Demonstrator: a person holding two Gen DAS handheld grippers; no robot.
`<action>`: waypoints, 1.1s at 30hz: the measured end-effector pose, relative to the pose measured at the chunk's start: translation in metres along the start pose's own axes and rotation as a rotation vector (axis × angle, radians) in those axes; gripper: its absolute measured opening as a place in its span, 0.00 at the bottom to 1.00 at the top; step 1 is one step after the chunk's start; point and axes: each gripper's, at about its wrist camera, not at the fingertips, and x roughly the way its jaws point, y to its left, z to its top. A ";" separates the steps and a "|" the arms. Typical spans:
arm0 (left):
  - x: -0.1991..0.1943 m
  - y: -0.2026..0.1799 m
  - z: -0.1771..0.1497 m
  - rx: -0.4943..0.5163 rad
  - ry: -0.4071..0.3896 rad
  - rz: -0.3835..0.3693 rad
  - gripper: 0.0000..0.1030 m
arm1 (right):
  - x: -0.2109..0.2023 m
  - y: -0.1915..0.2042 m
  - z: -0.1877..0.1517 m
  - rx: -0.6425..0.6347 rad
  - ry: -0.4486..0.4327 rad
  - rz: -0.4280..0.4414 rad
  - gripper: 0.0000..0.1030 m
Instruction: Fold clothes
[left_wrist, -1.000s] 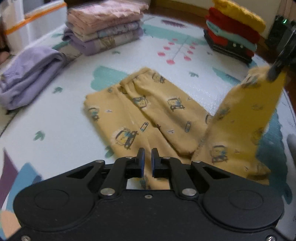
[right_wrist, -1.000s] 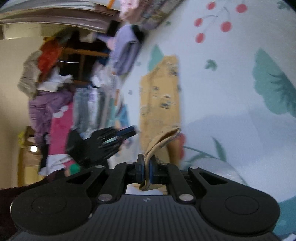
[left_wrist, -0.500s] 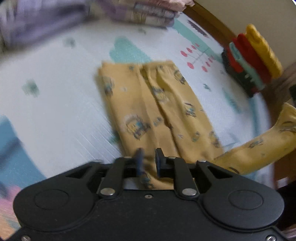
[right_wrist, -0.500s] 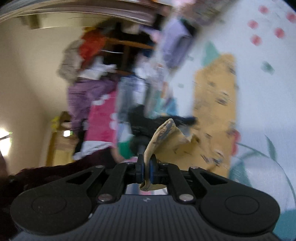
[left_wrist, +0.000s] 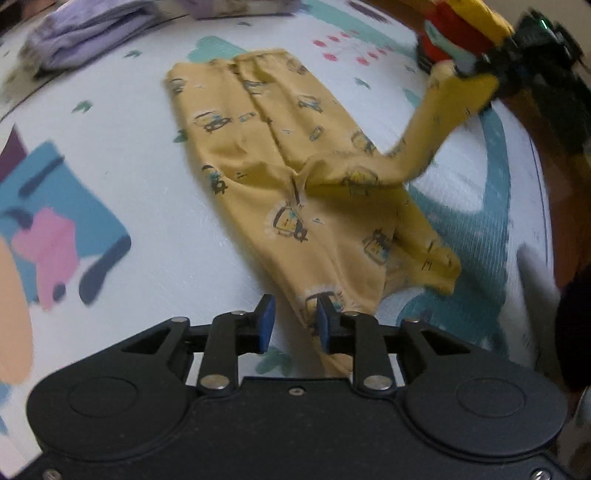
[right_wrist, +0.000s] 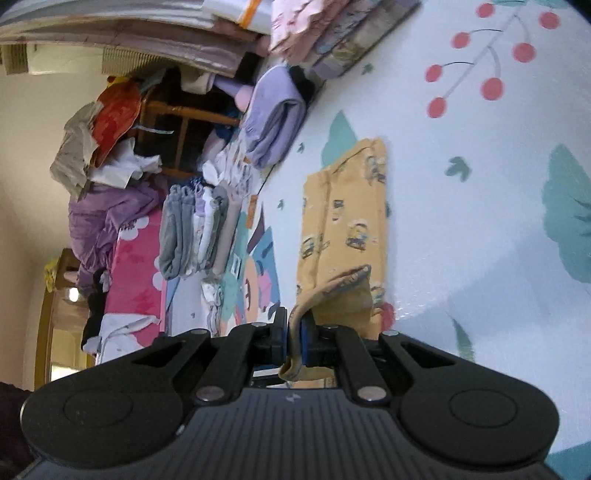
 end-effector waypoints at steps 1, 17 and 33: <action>-0.002 -0.002 0.000 -0.017 -0.013 -0.004 0.29 | 0.002 0.001 0.000 -0.005 0.011 0.003 0.11; 0.010 -0.032 -0.012 0.119 -0.021 0.154 0.02 | 0.020 0.028 0.003 -0.063 0.067 0.052 0.11; -0.022 0.015 -0.041 -0.194 -0.092 0.111 0.40 | 0.008 -0.022 0.007 0.087 0.033 -0.086 0.12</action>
